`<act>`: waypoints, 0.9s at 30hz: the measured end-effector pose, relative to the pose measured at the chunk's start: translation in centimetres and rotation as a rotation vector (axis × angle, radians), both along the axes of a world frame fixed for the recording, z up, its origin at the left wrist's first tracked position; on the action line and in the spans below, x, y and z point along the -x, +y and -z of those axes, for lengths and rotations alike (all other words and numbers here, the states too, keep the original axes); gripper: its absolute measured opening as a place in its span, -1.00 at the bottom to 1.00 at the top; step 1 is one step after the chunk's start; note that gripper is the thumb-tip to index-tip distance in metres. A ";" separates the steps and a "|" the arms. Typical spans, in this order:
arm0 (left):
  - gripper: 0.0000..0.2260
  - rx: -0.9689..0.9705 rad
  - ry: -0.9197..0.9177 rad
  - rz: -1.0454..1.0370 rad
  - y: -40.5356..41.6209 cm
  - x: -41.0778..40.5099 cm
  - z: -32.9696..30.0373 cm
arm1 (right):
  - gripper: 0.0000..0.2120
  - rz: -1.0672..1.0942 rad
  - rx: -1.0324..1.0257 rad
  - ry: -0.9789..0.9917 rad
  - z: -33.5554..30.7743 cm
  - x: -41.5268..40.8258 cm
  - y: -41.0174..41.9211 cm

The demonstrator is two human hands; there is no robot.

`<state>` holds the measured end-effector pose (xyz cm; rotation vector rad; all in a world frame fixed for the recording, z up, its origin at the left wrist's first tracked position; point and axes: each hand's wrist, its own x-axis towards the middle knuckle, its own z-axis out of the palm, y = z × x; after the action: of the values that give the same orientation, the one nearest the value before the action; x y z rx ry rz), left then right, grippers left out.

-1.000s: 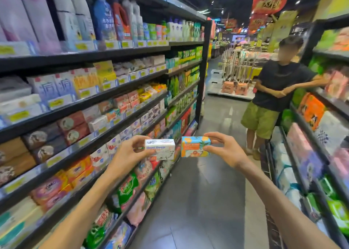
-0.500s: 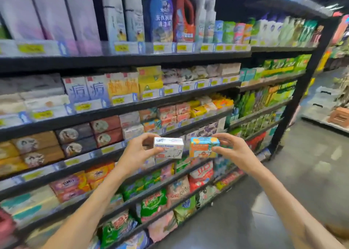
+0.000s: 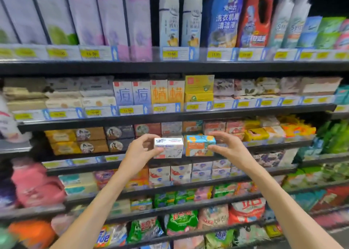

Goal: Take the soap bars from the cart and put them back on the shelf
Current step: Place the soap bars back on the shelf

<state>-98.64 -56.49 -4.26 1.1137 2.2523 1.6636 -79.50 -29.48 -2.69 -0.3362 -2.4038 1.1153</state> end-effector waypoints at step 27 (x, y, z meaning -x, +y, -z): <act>-0.62 0.049 0.023 -0.307 9.0 5.1 2.7 | -0.55 -0.012 0.029 -0.037 2.2 6.4 7.0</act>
<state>-103.76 -47.47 -6.98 0.8129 2.5702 1.6923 -85.85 -22.49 -4.87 -0.3561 -2.4271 1.1598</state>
